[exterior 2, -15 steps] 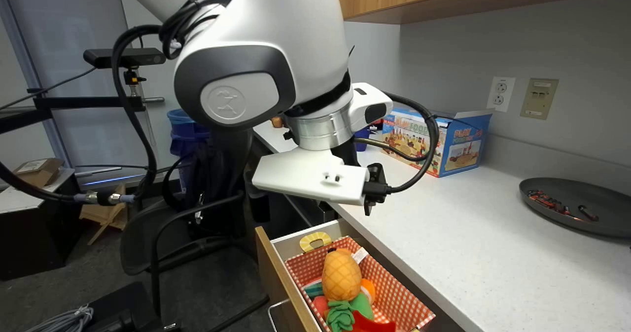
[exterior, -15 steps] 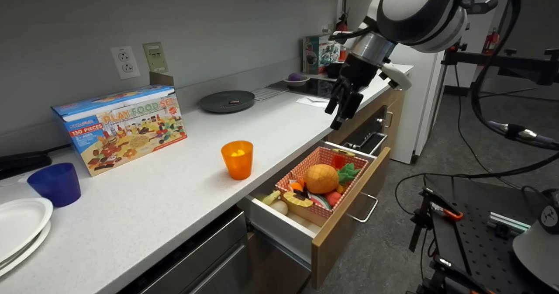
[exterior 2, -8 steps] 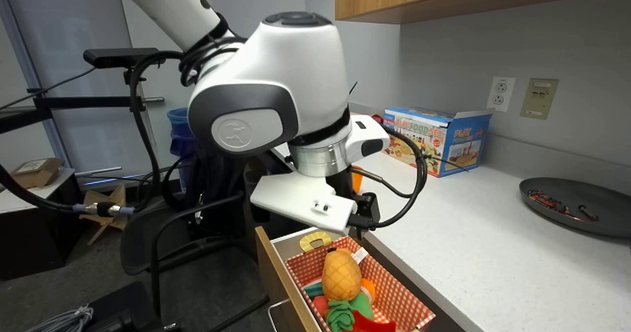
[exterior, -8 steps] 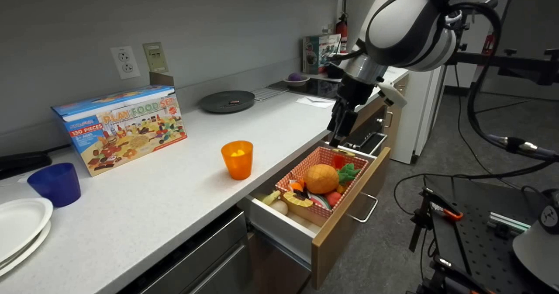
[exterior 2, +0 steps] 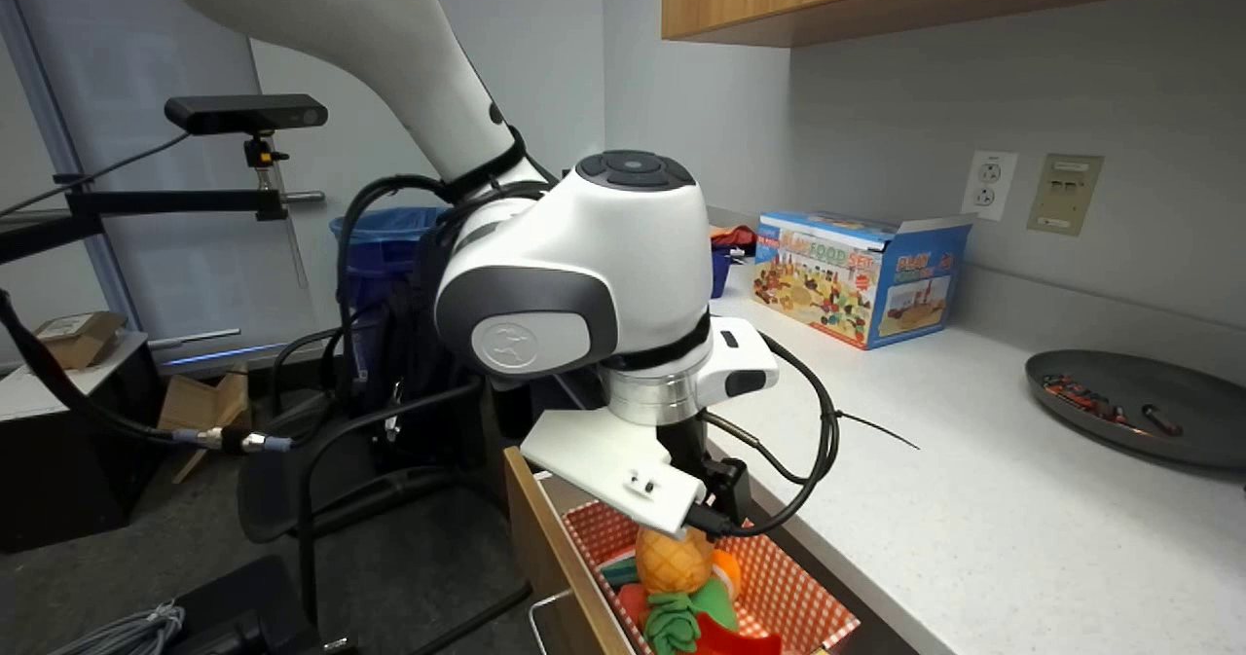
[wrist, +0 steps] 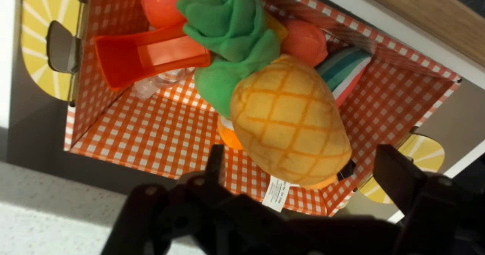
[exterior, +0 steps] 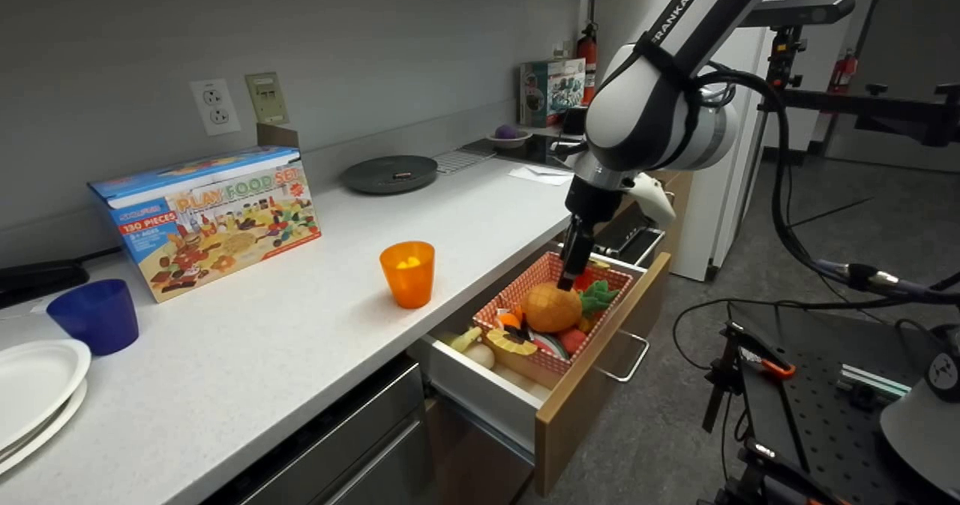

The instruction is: Pick up the plush toy from the drawer and put it on the counter, then close the drawer

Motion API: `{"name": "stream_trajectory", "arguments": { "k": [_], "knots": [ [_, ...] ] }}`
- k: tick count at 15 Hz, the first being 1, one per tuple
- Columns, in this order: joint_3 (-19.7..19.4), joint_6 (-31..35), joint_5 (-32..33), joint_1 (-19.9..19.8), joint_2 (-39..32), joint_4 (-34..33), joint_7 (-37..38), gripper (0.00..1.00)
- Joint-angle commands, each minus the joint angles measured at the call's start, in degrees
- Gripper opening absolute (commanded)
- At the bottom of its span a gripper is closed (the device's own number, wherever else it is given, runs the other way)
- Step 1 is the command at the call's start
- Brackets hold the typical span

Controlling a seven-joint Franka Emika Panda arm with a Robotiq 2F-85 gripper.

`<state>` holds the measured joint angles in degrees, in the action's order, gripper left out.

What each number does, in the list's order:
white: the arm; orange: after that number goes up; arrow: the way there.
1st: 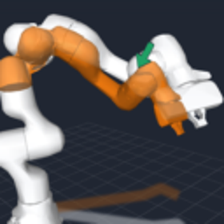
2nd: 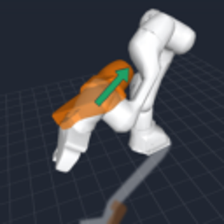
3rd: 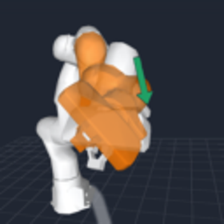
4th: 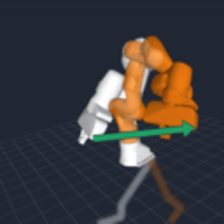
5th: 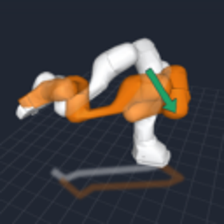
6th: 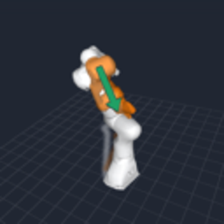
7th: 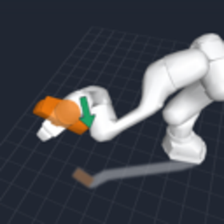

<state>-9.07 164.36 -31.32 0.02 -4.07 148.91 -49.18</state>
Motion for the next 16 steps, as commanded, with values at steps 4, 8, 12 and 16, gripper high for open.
{"name": "stream_trajectory", "arguments": {
  "k": [4,8,12,16],
  "knots": [
    [2.4,-0.1,-1.0,0.4,-11.8,-9.6,1.8,1.0],
    [1.8,-1.2,0.8,1.0,-14.9,-12.0,3.8,1.0],
    [0.3,-0.8,3.2,2.3,-16.9,-13.1,6.8,0.58],
    [0.8,-1.4,17.4,-0.1,-17.2,-12.8,18.0,0.29]
  ]
}}
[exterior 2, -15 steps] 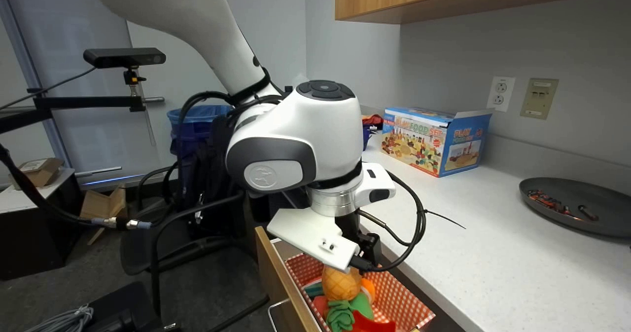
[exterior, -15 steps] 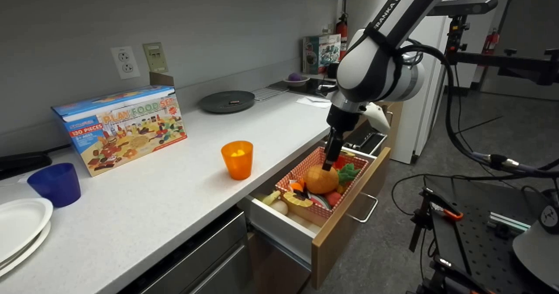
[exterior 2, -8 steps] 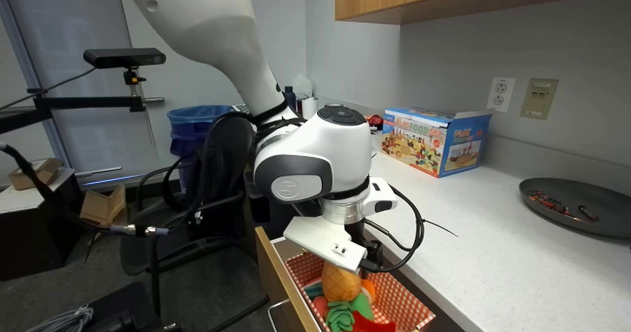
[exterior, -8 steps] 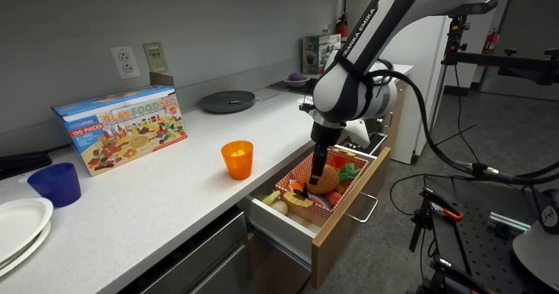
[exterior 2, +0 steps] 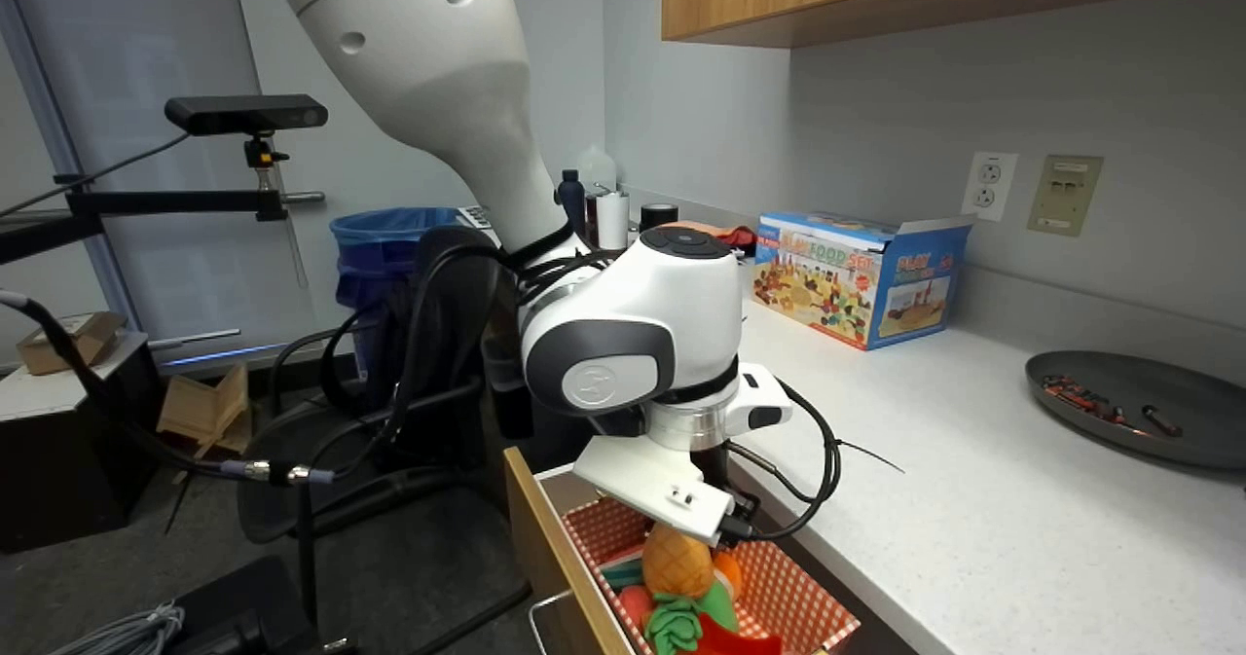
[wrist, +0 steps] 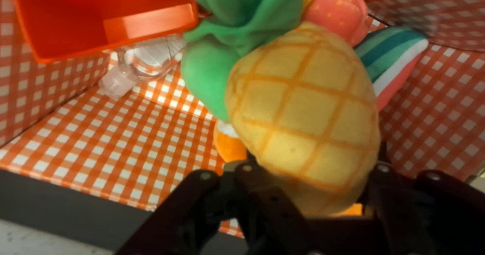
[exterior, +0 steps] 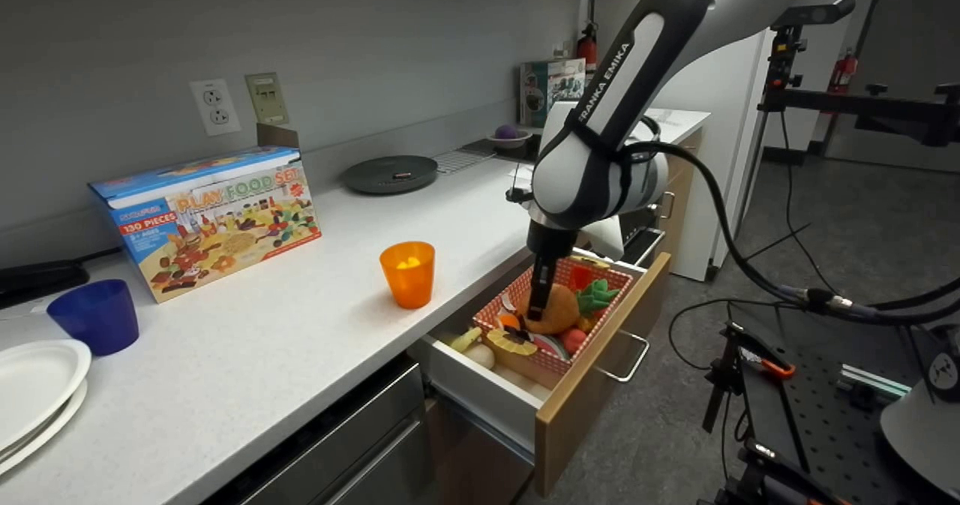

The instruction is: Pick up the plush toy from the drawer and put it on the counter, then close the drawer

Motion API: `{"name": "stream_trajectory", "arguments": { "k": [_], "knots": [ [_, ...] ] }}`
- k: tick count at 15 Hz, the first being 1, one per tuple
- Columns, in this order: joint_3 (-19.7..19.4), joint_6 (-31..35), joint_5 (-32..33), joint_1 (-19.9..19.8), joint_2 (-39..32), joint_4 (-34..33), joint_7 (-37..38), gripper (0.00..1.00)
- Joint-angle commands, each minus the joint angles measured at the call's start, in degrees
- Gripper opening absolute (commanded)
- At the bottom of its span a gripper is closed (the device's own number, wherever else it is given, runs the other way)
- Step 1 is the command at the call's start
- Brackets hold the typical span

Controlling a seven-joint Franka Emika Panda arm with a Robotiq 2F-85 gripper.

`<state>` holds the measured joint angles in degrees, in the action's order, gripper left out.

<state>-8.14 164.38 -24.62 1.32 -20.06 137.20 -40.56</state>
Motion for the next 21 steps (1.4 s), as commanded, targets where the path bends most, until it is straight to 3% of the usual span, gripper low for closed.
{"name": "stream_trajectory", "arguments": {
  "k": [1,3,5,7,10,16,18,21],
  "knots": [
    [-2.4,-2.3,15.6,0.2,-1.2,-1.2,13.1,0.21],
    [-3.2,-2.8,24.5,-0.1,-1.3,-1.7,19.7,0.1],
    [-5.1,-2.4,32.0,1.0,-1.5,-2.4,25.1,0.08],
    [-5.9,-1.6,36.8,1.1,-1.7,-3.0,29.0,0.03],
    [-5.6,-0.9,40.6,0.4,-1.8,-3.4,31.9,0.04],
    [5.9,-4.6,31.8,-8.2,-0.3,-2.6,22.1,0.05],
    [7.2,-6.8,30.9,-9.3,-0.5,-3.1,20.6,0.05],
    [5.9,-8.6,33.2,-8.6,-0.6,-3.8,21.0,0.05]
  ]
}}
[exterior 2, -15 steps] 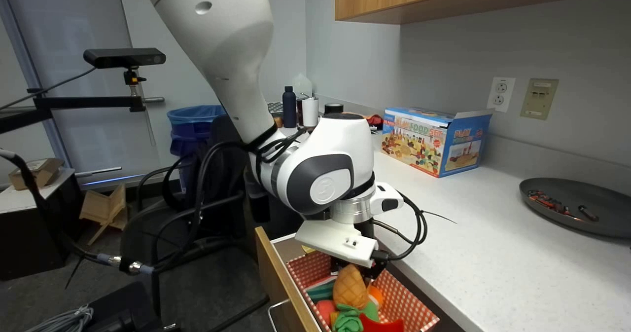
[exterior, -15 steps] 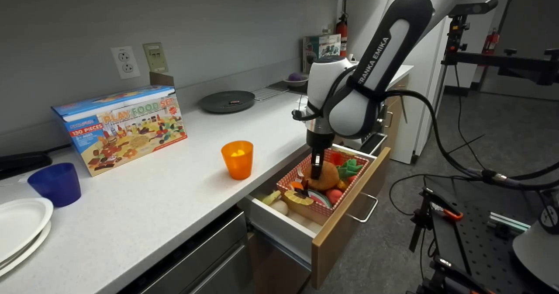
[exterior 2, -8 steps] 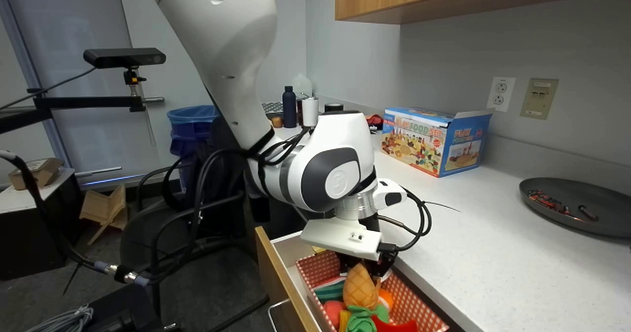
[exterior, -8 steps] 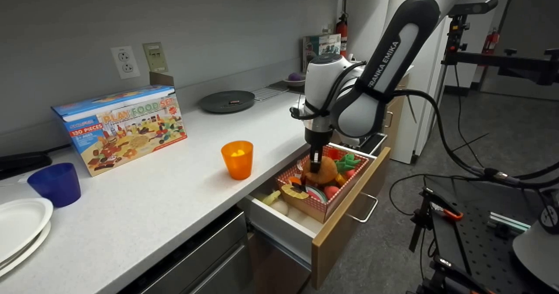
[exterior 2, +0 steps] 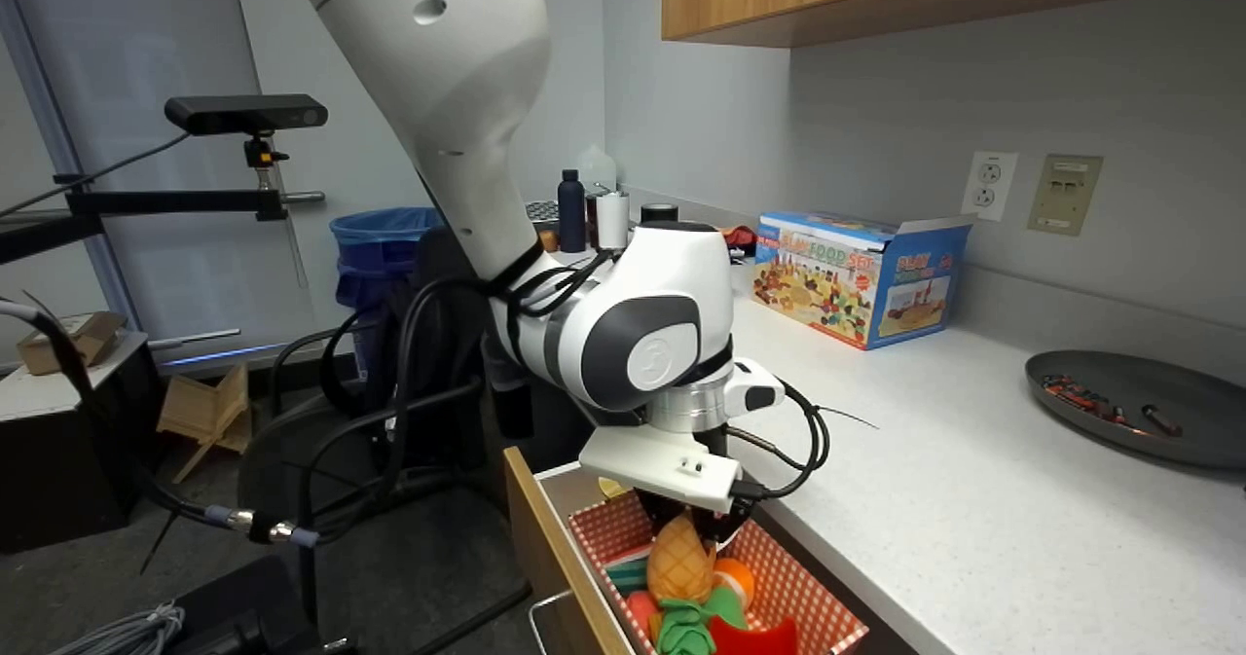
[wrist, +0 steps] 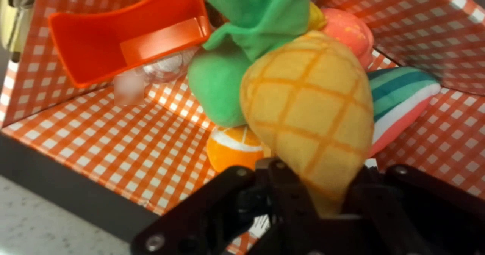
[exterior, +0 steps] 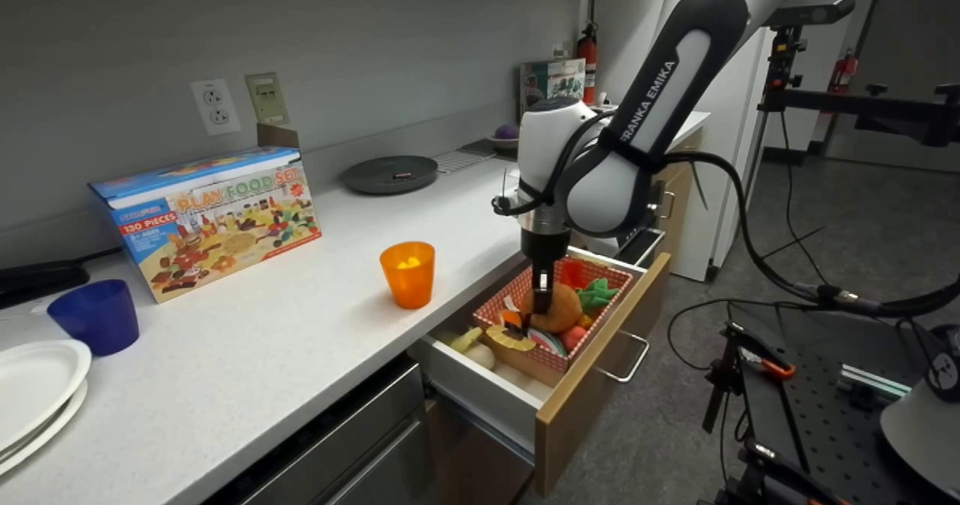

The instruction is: Pick up the plush toy from the drawer and put it on the counter, then close the drawer

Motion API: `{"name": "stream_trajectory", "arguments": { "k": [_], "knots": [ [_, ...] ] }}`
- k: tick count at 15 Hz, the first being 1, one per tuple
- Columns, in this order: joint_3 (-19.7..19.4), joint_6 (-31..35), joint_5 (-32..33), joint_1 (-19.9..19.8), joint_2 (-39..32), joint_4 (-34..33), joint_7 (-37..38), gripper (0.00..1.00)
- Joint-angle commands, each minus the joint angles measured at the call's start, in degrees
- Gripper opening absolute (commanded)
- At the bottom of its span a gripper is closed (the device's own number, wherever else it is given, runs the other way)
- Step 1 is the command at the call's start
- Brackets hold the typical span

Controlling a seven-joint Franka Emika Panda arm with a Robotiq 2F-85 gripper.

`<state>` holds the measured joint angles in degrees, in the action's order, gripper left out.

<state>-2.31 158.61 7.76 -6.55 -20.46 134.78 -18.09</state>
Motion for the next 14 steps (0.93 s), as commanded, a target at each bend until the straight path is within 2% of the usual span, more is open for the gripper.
{"name": "stream_trajectory", "arguments": {
  "k": [1,3,7,14],
  "knots": [
    [0.0,-3.4,1.3,-0.9,-0.2,-1.6,-2.3,0.05],
    [0.0,-6.2,3.0,-1.2,0.0,-2.2,-5.4,0.05],
    [3.6,-11.2,1.3,-4.9,-0.1,-3.8,-20.1,0.05],
    [3.4,-13.9,2.9,-6.1,-1.0,-6.7,-41.3,0.05]
  ]
}}
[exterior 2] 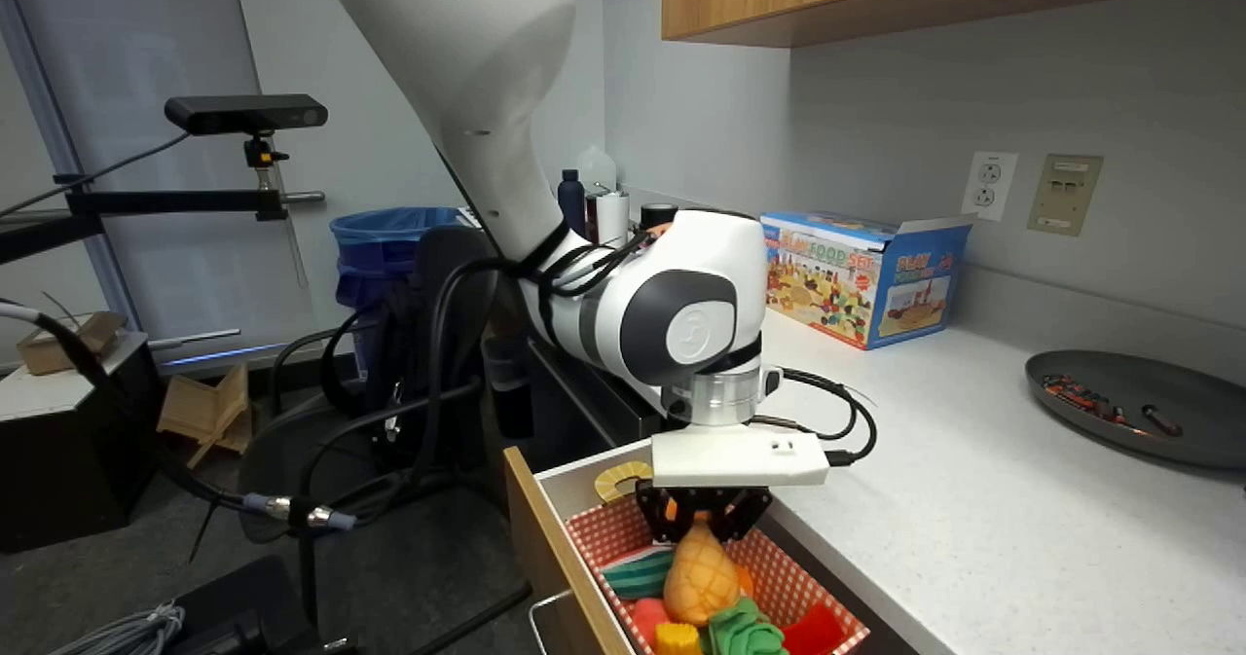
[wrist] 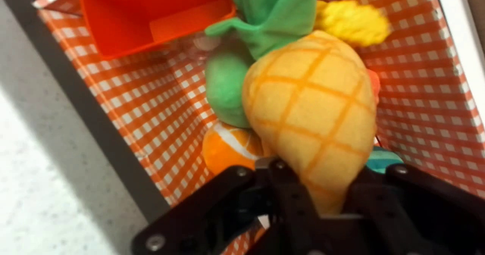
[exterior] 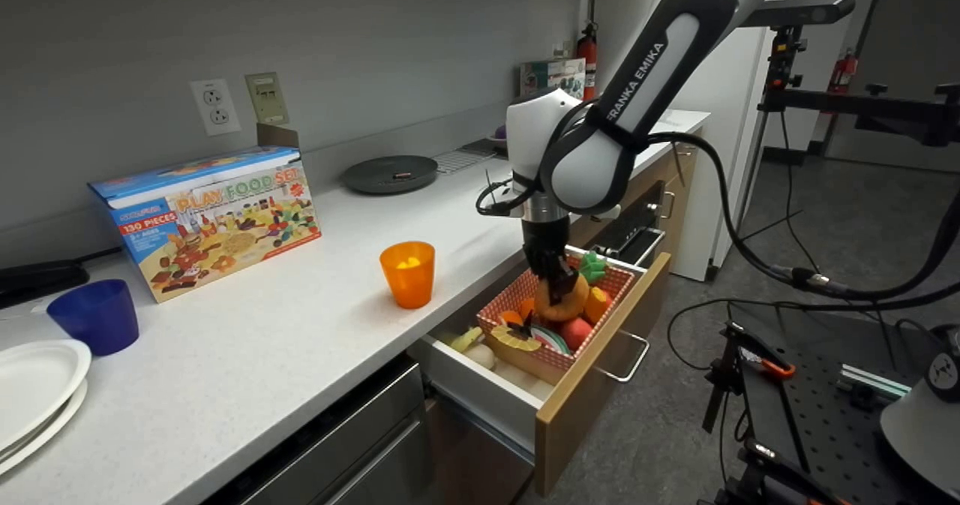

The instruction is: Pick up the plush toy from the drawer and put it on the counter, then close the drawer

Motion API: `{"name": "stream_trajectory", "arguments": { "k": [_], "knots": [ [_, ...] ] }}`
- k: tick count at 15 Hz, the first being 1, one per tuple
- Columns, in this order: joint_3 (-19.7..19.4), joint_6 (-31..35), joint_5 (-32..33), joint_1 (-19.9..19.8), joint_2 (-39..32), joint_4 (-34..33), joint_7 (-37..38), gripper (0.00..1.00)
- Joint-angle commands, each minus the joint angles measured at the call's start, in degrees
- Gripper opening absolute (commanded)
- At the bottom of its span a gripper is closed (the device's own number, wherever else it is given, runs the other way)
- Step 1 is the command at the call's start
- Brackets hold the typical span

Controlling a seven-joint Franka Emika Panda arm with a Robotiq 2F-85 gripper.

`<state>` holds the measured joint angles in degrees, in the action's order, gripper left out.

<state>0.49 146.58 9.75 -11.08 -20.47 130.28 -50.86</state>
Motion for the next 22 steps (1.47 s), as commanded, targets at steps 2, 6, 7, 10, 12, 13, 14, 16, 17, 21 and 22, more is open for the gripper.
{"name": "stream_trajectory", "arguments": {
  "k": [2,6,7,10,12,13,14,16,17,21,22],
  "knots": [
    [0.1,-2.5,2.0,-1.3,-1.0,-2.4,-13.8,0.45],
    [-2.3,2.4,0.7,1.1,-0.5,-0.6,-5.0,0.75],
    [-0.4,-2.9,-2.7,1.2,11.1,6.1,-3.7,0.84],
    [-0.4,-2.4,-7.8,0.7,14.5,9.9,1.5,1.0],
    [-1.0,-2.3,-10.5,1.5,18.2,12.6,5.5,1.0],
    [-1.4,-2.0,-11.6,1.8,19.7,13.9,7.7,1.0],
    [-1.6,-1.7,-9.3,1.9,15.1,10.2,4.2,1.0],
    [-2.0,-1.7,-10.2,2.2,17.6,12.3,6.5,1.0],
    [-2.0,-1.7,-10.3,2.3,18.2,12.8,7.0,1.0],
    [-1.9,-0.4,-11.0,2.4,18.1,13.0,0.8,1.0],
    [-1.8,-2.2,-11.7,2.4,18.3,12.6,-4.3,1.0]
  ]
}}
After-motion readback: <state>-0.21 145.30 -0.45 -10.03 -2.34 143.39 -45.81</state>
